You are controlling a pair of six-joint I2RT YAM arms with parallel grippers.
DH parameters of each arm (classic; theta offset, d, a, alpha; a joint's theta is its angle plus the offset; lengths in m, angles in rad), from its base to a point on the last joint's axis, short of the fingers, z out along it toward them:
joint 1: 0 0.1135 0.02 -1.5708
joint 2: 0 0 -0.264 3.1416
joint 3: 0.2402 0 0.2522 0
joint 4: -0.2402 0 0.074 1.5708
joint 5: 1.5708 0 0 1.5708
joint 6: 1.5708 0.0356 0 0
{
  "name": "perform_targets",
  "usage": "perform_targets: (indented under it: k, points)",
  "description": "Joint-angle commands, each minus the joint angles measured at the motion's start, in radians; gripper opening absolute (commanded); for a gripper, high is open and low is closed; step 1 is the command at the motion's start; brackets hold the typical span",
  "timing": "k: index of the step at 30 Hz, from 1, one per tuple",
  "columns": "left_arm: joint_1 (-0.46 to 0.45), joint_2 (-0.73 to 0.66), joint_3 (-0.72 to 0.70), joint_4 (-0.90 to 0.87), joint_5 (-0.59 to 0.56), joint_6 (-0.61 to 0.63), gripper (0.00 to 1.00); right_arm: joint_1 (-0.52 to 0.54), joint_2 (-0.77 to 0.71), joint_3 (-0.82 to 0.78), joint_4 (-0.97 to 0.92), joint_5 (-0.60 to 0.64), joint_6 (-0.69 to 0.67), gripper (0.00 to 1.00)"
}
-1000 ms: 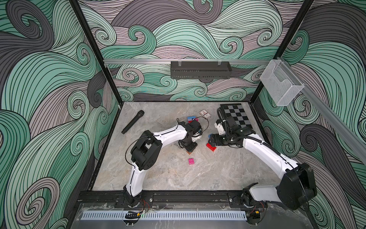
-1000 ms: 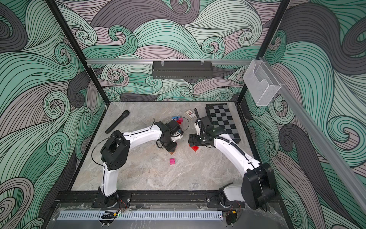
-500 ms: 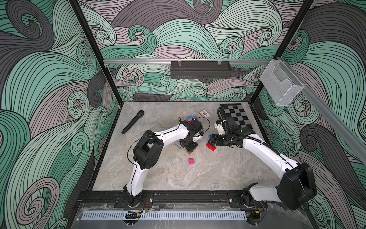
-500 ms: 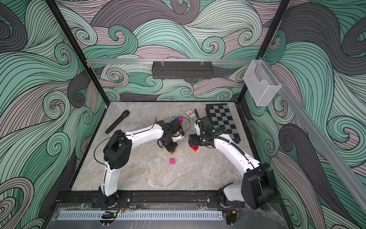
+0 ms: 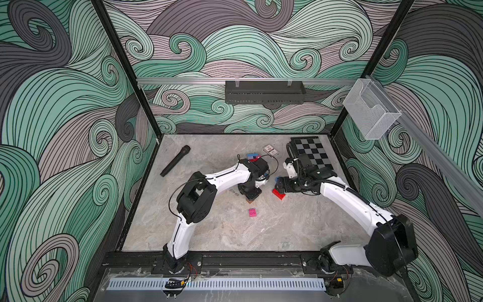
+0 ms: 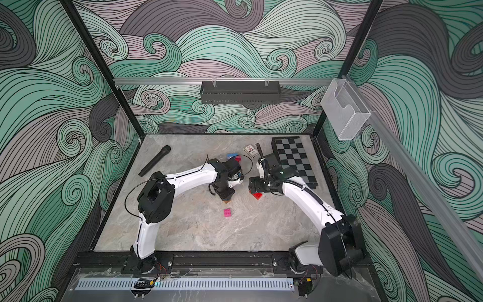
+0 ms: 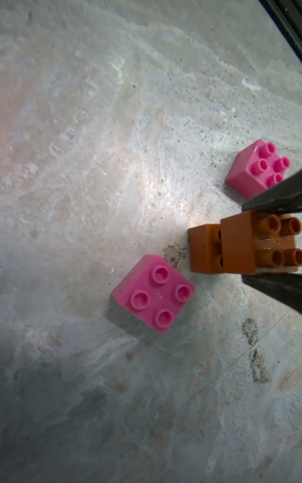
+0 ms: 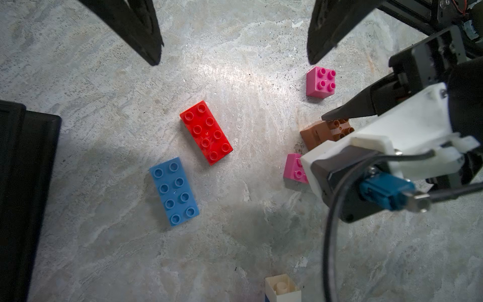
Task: Assemble the letter p with lego
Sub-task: Assemble the lego brick with the lego brick.
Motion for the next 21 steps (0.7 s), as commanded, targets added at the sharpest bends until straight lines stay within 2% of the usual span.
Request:
perform_targets:
  k: [1, 21]
  points:
    - [-0.005, -0.02, 0.037, -0.045, 0.014, -0.003, 0.22, -0.003, -0.006, -0.01, 0.006, -0.002, 0.005, 0.86]
    - [-0.003, 0.034, 0.045, -0.029, -0.01, -0.047, 0.21, -0.003, -0.003, -0.01, 0.005, -0.004, 0.004, 0.86]
